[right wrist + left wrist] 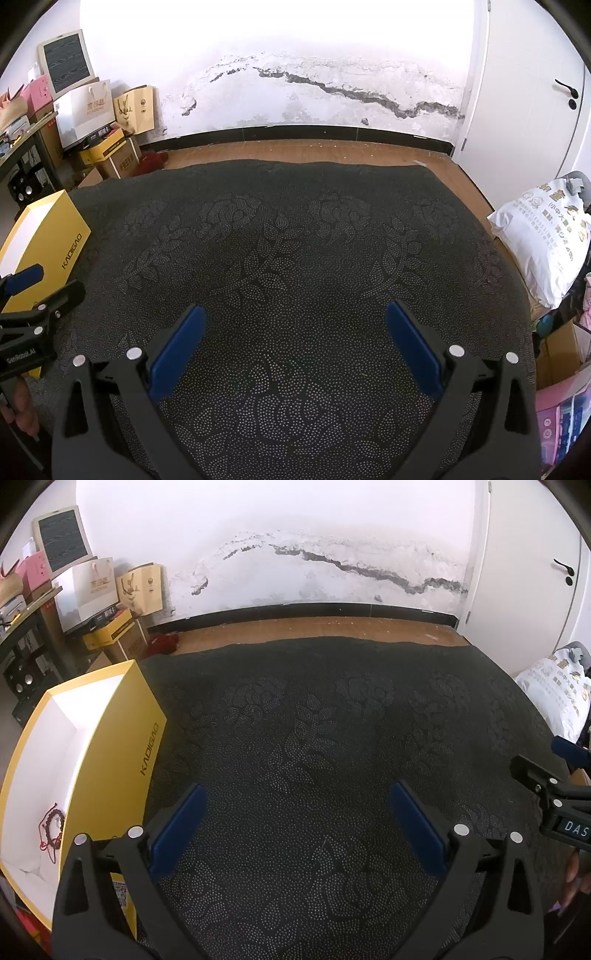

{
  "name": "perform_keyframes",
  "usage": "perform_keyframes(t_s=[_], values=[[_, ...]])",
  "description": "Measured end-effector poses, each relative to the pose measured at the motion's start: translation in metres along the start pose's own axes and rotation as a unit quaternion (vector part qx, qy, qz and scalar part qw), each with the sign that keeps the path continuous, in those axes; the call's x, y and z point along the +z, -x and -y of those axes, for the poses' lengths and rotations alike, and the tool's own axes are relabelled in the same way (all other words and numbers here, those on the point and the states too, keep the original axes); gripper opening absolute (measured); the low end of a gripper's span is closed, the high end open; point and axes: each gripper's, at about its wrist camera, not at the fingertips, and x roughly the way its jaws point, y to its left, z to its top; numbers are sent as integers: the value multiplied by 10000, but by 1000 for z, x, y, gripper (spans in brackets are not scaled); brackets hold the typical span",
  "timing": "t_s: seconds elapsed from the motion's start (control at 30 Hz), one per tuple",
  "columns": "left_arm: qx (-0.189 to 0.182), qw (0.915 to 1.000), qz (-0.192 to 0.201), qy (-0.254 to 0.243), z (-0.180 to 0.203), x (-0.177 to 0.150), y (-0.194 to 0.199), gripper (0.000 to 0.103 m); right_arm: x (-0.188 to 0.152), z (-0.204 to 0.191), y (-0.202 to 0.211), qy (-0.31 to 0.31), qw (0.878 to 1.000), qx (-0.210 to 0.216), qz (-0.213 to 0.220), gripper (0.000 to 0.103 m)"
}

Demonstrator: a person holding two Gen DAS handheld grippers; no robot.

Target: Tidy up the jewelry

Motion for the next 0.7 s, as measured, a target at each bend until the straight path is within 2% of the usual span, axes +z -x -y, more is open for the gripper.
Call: perform_keyframes(t_s=[0.7], values=[[-16,9999,-109,71,0,-1,-2,97,0,0,0,0,10000,-1,6,95]])
